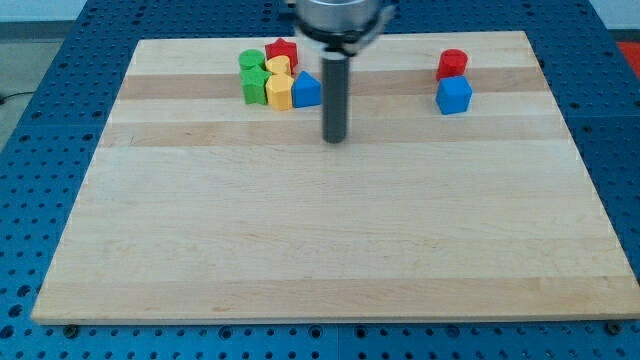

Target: Move the blue triangle near to the red circle

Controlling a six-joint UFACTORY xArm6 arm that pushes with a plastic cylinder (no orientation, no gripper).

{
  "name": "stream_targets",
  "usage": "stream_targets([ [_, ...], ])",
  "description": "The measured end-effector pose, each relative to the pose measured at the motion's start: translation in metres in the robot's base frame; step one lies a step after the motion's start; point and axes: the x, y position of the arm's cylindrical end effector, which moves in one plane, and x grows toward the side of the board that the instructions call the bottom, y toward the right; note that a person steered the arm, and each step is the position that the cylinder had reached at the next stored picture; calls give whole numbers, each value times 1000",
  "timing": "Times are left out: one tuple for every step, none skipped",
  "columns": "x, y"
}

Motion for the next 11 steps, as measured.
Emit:
stream_targets([
  [-29, -5],
  [-56, -10],
  [-57, -28],
  [-69, -15],
  [-80, -14],
  [-80, -32],
  [-84, -47],
  [-99, -57],
  [-126, -19],
  [-136, -7],
  [-133, 15],
])
